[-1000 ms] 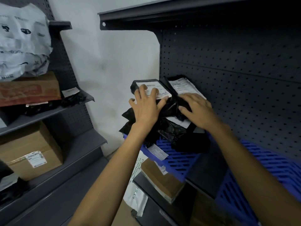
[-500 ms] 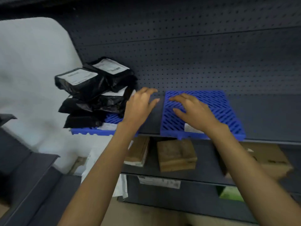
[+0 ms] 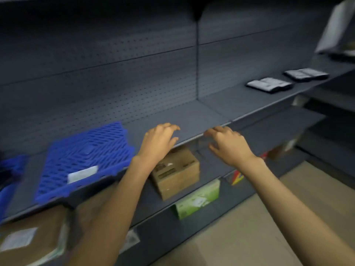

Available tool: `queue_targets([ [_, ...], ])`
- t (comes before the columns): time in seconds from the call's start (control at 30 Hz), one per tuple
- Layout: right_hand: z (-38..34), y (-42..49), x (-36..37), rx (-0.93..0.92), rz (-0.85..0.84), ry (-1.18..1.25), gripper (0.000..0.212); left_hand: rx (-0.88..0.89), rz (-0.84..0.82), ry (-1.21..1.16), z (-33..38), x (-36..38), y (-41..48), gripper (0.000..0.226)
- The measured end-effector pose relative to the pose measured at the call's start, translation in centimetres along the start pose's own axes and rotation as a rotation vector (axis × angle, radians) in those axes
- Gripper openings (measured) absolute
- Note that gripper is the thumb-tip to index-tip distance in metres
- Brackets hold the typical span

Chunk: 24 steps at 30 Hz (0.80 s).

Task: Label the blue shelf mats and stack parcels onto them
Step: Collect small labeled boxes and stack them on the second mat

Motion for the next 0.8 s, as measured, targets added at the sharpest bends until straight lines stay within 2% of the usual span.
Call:
queue_targets([
  [0.23, 21.8, -9.5, -3.6, 0.259, -0.018, -0.150, 0.040, 0.243, -0.029, -0.055, 23.2, 5.8, 7.2, 0.035],
  [0.47, 37.2, -18.0, -7.2, 0.462, -0.005, -0.216, 0.027, 0.499, -0.072, -0.076, 42.4, 9.6, 12.1, 0.032],
  [0.63, 45.6, -22.0, -9.3, 0.584, 0.058, -0.282, 0.023, 0.637, -0.070, -0.126, 53.1, 11.6, 14.9, 0.029],
  [0.8, 52.6, -21.5, -9.1, 0.624, 0.064, -0.323, 0.022, 0.675, -0.113, -0.206, 59.9, 15.1, 18.8, 0.027],
])
Point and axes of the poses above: each hand's wrist, its own y-axis towards the middle knuckle, its own x-axis out of the palm, z = x × y, the point moved 9 cm from there along y, towards the middle knuckle, and after that the axes turned 4 degrees about -x, right-handed, at the moved point
